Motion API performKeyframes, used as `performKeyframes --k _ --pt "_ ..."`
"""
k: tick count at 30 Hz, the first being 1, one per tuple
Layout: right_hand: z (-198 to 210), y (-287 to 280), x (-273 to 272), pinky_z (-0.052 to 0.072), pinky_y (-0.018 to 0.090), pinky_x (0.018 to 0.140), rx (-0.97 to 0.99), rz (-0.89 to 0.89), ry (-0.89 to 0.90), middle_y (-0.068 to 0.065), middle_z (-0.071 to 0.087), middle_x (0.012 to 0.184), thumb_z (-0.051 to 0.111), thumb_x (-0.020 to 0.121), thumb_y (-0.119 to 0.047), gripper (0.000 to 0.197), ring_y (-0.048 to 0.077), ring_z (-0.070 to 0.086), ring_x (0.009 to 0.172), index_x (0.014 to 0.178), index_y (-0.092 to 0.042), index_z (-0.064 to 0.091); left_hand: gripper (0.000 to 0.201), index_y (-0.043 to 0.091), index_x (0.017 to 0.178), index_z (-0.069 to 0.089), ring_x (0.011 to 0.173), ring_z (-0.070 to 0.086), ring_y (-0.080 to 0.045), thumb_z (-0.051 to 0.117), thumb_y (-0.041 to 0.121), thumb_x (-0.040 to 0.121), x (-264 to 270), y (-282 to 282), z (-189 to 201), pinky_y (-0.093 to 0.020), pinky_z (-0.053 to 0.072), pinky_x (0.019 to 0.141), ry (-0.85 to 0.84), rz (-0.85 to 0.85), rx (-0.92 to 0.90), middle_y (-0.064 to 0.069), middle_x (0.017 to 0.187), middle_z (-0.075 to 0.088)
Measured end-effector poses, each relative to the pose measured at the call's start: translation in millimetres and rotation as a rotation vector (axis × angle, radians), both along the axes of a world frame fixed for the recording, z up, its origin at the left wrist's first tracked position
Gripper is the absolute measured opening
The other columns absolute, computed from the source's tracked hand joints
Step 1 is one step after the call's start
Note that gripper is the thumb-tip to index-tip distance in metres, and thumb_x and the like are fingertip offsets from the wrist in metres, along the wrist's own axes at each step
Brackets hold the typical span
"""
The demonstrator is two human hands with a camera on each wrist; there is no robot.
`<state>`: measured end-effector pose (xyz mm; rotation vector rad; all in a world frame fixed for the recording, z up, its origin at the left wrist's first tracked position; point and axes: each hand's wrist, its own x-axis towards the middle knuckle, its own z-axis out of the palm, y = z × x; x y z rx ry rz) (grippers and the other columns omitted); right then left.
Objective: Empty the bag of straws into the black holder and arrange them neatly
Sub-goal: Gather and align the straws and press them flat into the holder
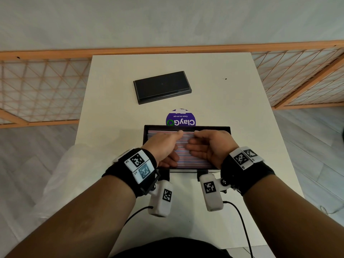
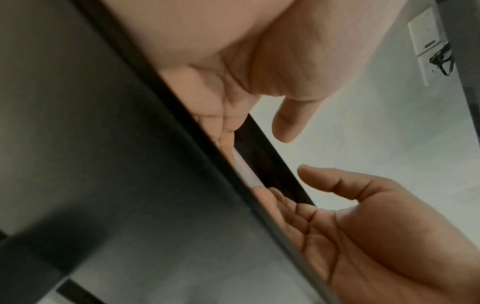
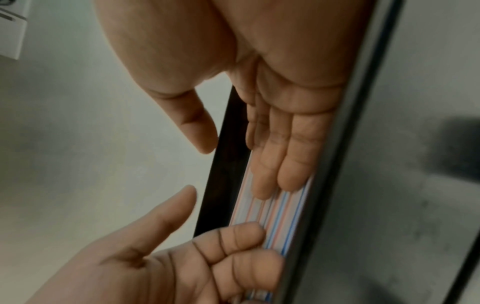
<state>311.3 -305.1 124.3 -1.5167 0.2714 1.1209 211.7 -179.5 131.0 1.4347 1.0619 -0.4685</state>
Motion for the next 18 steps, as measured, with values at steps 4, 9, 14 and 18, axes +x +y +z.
performKeyframes --k 4,9,14,18 --pt "13 -3 -1 0.058 0.042 0.075 0.022 -0.001 -0.021 0.016 0.068 0.081 0.062 0.09 -0.012 0.008 0.031 0.071 0.071 0.093 -0.005 0.062 0.048 0.011 0.093 0.061 0.056 0.062 -0.022 0.049 0.058 0.097 -2 6 25 -0.029 0.046 0.059 -0.154 0.125 -0.015 -0.005 0.069 0.067" --pt "44 -16 13 0.058 0.035 0.059 0.179 -0.132 -0.148 0.013 0.066 0.065 0.054 0.089 -0.008 0.011 0.028 0.064 0.053 0.08 -0.005 0.059 0.022 0.013 0.085 0.06 0.048 0.055 -0.021 0.063 0.034 0.091 -33 66 55 -0.029 0.041 0.049 -0.31 0.423 0.415 -0.01 0.075 0.066" --pt "58 -26 26 0.056 0.034 0.058 0.221 -0.251 -0.198 0.01 0.062 0.063 0.052 0.087 -0.01 0.013 0.027 0.059 0.05 0.079 -0.005 0.061 0.066 0.026 0.138 0.041 0.067 0.073 -0.033 0.064 0.021 0.077 -92 113 -3 -0.039 0.061 0.058 0.255 0.201 0.654 -0.015 0.125 0.058" --pt "58 -27 24 0.053 0.034 0.057 0.177 -0.265 -0.226 0.01 0.061 0.063 0.055 0.085 -0.01 0.012 0.026 0.055 0.047 0.078 -0.005 0.062 0.127 0.042 0.157 -0.001 0.111 0.062 -0.045 0.085 0.02 0.066 -123 92 -64 -0.046 0.06 0.08 0.548 -0.209 0.39 -0.017 0.159 0.017"
